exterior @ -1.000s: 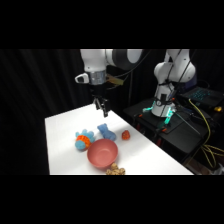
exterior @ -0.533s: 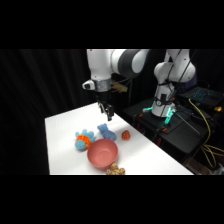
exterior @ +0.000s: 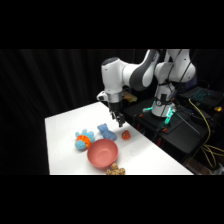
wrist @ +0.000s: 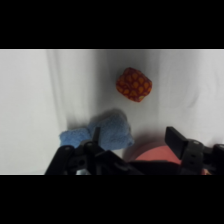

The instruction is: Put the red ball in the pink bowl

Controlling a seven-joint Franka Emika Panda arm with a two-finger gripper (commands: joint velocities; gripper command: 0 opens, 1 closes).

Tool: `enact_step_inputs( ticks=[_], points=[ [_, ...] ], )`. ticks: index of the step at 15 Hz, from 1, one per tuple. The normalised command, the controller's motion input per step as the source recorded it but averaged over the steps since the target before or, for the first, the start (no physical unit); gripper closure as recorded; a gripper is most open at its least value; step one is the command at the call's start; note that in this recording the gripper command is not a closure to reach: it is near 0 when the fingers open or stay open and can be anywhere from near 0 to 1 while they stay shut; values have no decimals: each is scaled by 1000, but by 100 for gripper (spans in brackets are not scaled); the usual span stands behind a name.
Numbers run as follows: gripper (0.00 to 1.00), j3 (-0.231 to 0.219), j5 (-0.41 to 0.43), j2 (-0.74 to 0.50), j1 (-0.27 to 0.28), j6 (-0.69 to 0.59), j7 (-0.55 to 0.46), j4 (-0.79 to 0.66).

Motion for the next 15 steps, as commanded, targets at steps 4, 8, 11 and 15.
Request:
enact_step_inputs(
  ticks=[4,8,11,15],
  points=[
    [0,39,217,-11,16,260,-133,-199],
    [0,37,258,83,-25,261,-289,-95],
    [0,76,263,203,-48,203,-316,32],
    [0,115,242,237,-90,162,-327,103]
  ],
)
